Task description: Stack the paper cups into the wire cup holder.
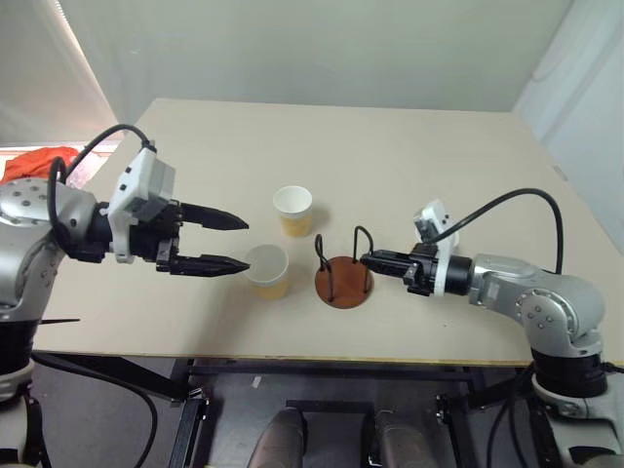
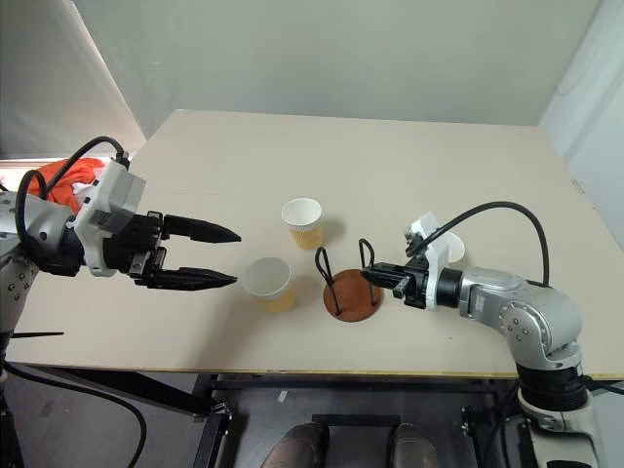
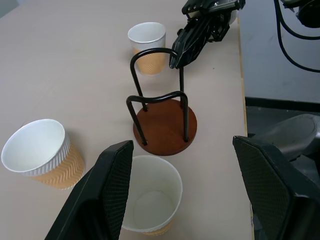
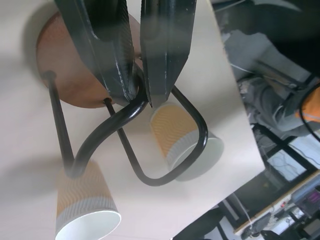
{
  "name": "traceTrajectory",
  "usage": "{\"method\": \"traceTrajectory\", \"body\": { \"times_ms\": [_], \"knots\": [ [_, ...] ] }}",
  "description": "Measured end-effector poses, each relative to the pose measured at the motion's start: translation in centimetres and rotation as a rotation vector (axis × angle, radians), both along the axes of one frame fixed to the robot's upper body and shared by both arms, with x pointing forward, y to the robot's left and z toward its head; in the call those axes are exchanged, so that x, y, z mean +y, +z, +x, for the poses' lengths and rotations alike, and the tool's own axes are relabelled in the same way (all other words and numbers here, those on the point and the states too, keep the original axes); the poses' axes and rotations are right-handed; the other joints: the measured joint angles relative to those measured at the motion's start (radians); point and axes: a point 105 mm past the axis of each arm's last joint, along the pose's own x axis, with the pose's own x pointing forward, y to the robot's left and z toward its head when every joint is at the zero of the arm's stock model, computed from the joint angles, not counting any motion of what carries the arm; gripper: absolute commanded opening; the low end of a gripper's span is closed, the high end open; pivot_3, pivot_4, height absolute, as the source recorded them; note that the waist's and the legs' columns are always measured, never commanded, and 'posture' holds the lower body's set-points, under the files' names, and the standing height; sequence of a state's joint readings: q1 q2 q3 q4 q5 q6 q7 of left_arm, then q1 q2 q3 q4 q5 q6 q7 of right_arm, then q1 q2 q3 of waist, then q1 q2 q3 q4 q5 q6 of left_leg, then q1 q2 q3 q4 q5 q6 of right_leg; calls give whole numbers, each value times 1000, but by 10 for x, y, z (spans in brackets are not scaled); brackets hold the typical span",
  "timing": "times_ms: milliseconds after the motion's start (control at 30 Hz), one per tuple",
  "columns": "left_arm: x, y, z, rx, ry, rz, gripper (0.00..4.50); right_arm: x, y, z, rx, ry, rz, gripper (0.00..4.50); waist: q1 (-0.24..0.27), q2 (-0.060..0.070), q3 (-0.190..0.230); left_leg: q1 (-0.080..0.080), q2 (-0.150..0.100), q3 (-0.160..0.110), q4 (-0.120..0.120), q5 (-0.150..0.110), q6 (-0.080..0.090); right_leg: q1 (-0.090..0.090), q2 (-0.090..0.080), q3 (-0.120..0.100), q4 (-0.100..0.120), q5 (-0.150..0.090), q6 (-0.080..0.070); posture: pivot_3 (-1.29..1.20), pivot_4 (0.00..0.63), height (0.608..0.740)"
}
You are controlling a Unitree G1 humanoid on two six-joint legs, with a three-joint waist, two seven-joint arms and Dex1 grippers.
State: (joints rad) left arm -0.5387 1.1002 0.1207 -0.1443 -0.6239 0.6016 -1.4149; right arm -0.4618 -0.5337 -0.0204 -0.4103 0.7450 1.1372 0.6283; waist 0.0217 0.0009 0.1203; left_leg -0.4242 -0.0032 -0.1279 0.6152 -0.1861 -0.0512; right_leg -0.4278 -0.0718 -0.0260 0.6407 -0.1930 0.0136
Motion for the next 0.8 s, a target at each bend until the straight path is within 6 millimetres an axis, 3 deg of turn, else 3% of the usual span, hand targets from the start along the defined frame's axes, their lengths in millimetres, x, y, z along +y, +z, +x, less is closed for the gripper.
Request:
{"method": "traceTrajectory", "body": {
  "times_ms": [100,200,300,467,567,700,800],
  "knots": [
    [2,-1,3,-8,22,8,3491,-1,-4,0,-5,9,-35,898,-2,-1,-1,-1,0,0,-1,-1,0,1,0,0,-1,0,1,0,150,740],
    [8,-3,8,-7,63,13,3491,-5,-25,-2,61,20,-99,1816,-1,-1,0,-3,0,0,-1,-1,0,-2,0,0,-1,-1,2,0,150,740],
    [8,-3,8,-6,67,12,3491,-6,-22,-9,40,81,-127,2833,2,-1,0,-6,0,0,-1,0,0,-4,1,0,-5,-1,2,0,150,740],
    [9,-3,12,-6,72,4,3491,-33,-11,-19,-107,200,-347,2833,10,-1,-1,-13,-1,0,0,1,-3,-5,0,-1,-13,2,7,0,150,740],
    [6,6,14,-36,54,-14,3491,-54,15,-22,-247,305,-507,2833,14,-1,0,-15,-2,0,1,0,-2,-6,-1,-1,-13,2,9,0,150,740],
    [-3,17,14,-75,11,-51,3491,-67,66,-5,-481,315,-641,2833,10,-2,-1,-13,-1,1,1,-4,11,-5,-1,-1,-13,3,9,0,150,740],
    [-8,18,12,-76,-16,-73,3491,-86,68,15,-501,273,-733,2833,9,-2,-1,-12,0,1,1,-1,17,-5,-1,-1,-12,4,11,0,150,740]
  ]
}}
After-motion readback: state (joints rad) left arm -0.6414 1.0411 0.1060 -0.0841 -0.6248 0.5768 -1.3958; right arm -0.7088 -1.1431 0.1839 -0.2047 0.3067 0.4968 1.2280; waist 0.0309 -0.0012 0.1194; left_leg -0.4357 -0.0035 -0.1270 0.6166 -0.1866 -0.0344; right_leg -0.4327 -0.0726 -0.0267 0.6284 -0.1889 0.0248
